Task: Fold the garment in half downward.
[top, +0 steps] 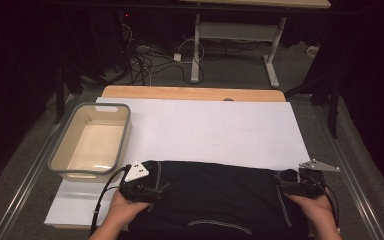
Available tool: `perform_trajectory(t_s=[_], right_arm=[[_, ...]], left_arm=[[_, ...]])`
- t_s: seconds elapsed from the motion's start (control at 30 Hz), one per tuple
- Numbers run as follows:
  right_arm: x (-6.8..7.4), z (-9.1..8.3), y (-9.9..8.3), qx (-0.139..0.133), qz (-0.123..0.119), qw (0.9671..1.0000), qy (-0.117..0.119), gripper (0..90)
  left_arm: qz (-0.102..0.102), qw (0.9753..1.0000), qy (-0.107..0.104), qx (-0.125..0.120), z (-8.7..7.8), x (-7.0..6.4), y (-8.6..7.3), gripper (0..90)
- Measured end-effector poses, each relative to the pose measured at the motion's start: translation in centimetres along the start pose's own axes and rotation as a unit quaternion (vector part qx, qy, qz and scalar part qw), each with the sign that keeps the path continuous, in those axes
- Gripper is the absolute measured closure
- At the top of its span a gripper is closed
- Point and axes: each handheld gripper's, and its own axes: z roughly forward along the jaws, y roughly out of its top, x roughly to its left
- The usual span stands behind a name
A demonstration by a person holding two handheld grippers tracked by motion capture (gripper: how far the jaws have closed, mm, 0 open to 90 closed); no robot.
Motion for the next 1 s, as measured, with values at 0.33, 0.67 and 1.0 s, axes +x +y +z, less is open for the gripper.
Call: perform_trajectory(t_s=[0.33,0.67,1.0], right_arm=[[0.7,-0.6,-0.5,-0.012,-0.016,0.9963,0.084,73.0],[-3.5,-4.5,0.6,-0.084,0.009,0.9962,-0.023,79.3],[-3.4,-2.5,-1.6,-0.072,0.027,0.9968,0.02,78.4]], left_arm=[[-0.001,1.0,0.004,-0.004,-0.1,0.0,0.0,0.0],[-0.013,0.9998,0.0,-0.013,-0.2,0.1,0.1,0.0],[-0.064,0.9943,0.039,0.076,4.4,2.1,3.7,0.0]])
